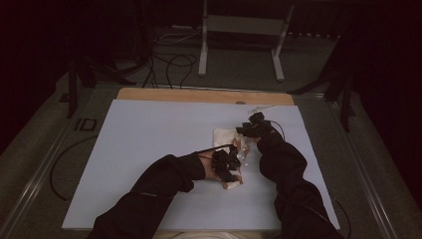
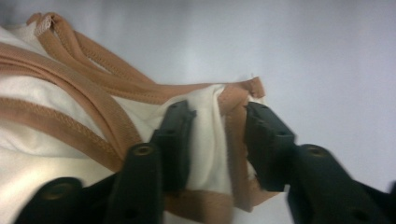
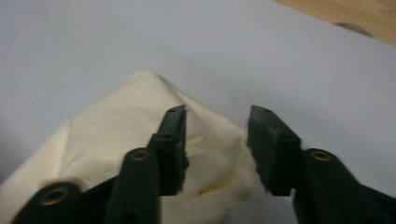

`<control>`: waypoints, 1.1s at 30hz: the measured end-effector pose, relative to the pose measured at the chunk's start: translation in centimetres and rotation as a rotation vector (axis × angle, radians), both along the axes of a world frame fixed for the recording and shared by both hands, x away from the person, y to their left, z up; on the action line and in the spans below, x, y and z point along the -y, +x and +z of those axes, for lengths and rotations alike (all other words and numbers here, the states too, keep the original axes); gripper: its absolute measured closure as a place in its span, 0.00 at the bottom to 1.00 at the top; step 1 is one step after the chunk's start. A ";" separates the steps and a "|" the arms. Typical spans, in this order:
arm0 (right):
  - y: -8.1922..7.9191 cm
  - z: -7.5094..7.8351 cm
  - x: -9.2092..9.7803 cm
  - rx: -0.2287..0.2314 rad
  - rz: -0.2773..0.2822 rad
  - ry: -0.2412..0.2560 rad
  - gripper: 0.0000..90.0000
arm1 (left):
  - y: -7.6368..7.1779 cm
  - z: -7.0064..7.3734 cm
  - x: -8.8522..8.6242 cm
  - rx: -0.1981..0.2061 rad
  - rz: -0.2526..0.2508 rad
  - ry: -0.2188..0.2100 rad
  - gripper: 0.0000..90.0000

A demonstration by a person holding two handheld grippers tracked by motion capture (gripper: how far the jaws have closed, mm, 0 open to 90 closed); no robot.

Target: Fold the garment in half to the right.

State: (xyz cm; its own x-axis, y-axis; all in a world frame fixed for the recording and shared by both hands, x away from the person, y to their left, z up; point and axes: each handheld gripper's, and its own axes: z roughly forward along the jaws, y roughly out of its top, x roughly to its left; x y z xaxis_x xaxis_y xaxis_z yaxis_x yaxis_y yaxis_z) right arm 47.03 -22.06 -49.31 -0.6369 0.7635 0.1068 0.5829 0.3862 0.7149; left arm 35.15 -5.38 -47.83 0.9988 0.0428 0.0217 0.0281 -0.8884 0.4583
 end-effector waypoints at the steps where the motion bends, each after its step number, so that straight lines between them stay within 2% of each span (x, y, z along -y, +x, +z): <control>1: 0.0 0.1 -0.1 -0.002 0.000 0.004 0.55 | -0.1 0.1 0.0 -0.004 -0.001 -0.010 0.60; 6: -0.1 0.8 -0.3 -0.002 0.005 0.010 0.46 | -0.5 0.9 -0.4 -0.012 0.011 -0.049 0.40; 7: -0.1 1.2 -0.4 -0.004 0.006 0.009 0.43 | -0.6 1.4 -0.7 -0.021 0.020 -0.073 0.35; 10: -0.2 1.9 -0.4 0.004 0.009 0.012 0.39 | -0.7 1.9 -1.1 -0.028 0.038 -0.101 0.26; 11: -0.2 2.1 -0.4 0.004 0.013 0.017 0.38 | -0.7 2.4 -1.6 -0.034 0.030 -0.119 0.21; 12: -0.3 2.3 -0.4 0.008 0.015 0.019 0.38 | -0.7 2.6 -1.8 -0.033 0.031 -0.125 0.17; 14: -0.4 2.6 -0.4 0.007 0.021 0.019 0.36 | -0.8 3.0 -2.3 -0.021 0.041 -0.130 0.15; 17: -0.6 3.1 -0.4 0.007 0.030 0.027 0.35 | -0.8 3.4 -3.0 -0.021 0.052 -0.137 0.03; 20: -0.9 3.5 -0.4 0.007 0.038 0.028 0.34 | -0.9 3.7 -3.8 -0.022 0.055 -0.149 0.00; 21: -1.1 3.6 -0.5 0.009 0.039 0.022 0.32 | -0.9 3.9 -4.7 -0.016 0.074 -0.165 0.00; 22: -1.2 3.6 -0.6 0.015 0.036 0.011 0.31 | -0.9 3.9 -4.7 -0.016 0.074 -0.165 0.00; 23: -1.3 3.7 -0.6 0.013 0.038 0.009 0.31 | -0.9 4.1 -5.4 -0.018 0.081 -0.170 0.00; 24: -1.3 3.7 -0.6 0.013 0.038 0.009 0.31 | -0.9 4.1 -5.4 -0.018 0.081 -0.170 0.00; 26: -1.8 4.1 -0.6 0.023 0.041 0.017 0.34 | -1.1 4.1 -7.0 -0.023 0.092 -0.176 0.00; 27: -1.8 4.1 -0.6 0.023 0.041 0.017 0.34 | -1.1 4.1 -7.0 -0.023 0.092 -0.176 0.00; 29: -3.1 4.7 -0.9 0.032 0.060 0.027 0.36 | -1.3 3.8 -8.5 -0.017 0.106 -0.173 0.00; 30: -3.1 4.7 -0.9 0.032 0.060 0.027 0.36 | -1.3 3.8 -8.5 -0.017 0.106 -0.173 0.00; 31: -4.2 5.0 -1.3 0.045 0.090 0.025 0.38 | -1.5 3.3 -9.7 -0.018 0.130 -0.183 0.00; 32: -4.2 5.0 -1.3 0.045 0.090 0.025 0.38 | -1.5 3.3 -9.7 -0.018 0.130 -0.183 0.00; 33: -5.5 5.3 -1.8 0.051 0.116 0.019 0.48 | -1.6 3.0 -10.5 -0.022 0.144 -0.186 0.00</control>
